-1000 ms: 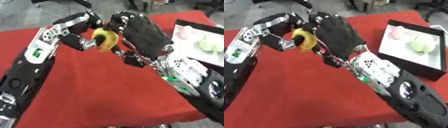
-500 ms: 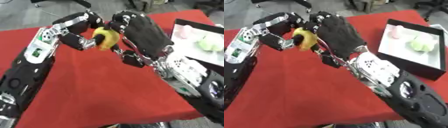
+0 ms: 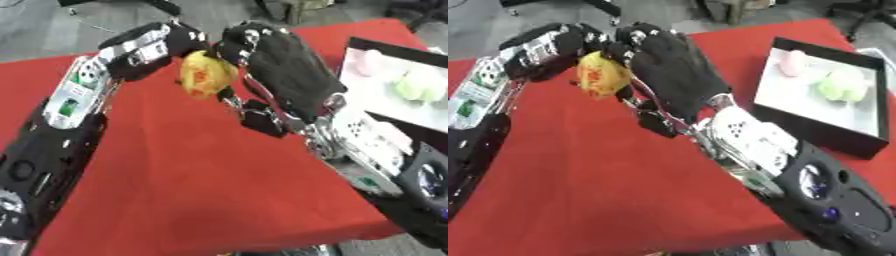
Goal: Pick up the objects with one hand, pass them to the other hand, and then place them into the box on the other side of the table.
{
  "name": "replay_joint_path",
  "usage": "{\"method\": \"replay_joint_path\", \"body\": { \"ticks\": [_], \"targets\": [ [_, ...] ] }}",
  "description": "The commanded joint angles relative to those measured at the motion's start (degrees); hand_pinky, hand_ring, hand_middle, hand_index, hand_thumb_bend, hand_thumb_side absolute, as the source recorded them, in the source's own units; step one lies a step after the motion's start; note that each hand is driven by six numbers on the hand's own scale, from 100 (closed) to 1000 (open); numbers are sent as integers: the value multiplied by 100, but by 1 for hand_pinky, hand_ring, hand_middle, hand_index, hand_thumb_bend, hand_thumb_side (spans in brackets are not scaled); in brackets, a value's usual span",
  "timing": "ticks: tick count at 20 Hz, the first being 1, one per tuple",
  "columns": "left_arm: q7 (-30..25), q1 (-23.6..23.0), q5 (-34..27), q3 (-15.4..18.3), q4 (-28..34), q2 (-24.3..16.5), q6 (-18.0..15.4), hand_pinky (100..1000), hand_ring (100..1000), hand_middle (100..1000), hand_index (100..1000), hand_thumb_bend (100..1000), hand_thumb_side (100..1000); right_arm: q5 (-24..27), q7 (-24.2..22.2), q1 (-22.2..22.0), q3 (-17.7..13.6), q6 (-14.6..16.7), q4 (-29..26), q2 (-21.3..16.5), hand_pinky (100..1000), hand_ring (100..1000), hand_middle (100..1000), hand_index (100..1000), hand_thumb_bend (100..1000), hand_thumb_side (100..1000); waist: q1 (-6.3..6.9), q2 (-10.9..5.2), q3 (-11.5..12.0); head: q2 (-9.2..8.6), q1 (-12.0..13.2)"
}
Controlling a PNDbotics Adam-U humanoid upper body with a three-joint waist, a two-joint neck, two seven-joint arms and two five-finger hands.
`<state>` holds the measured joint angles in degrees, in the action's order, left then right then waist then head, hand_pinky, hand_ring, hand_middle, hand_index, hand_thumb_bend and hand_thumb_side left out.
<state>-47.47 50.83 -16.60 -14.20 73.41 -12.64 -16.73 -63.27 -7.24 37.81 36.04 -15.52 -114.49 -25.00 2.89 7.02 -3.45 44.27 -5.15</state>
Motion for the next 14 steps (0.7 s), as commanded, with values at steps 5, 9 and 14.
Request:
{"method": "replay_joint_path", "body": {
  "ticks": [5,9,14],
  "targets": [
    [-449,132,-497,583,324,-376,29,785,547,532,734,162,977,-111,-8,-28,-152,-82,-10,-278,109,696,556,272,110,100,-20,-99,4,-15,-90],
    [-449,114,-575,998,124,-822,26,779,544,530,727,107,940,-235,37,-163,-347,-168,-10,-476,122,697,558,274,109,100,-4,-114,2,-15,-195],
    [-449,-226,-1017,1781,-13,-1759,-238,766,533,517,710,100,794,-50,497,-760,-910,-1121,-10,-1175,119,666,526,286,100,100,41,-119,63,-15,-625]
  ]
}}
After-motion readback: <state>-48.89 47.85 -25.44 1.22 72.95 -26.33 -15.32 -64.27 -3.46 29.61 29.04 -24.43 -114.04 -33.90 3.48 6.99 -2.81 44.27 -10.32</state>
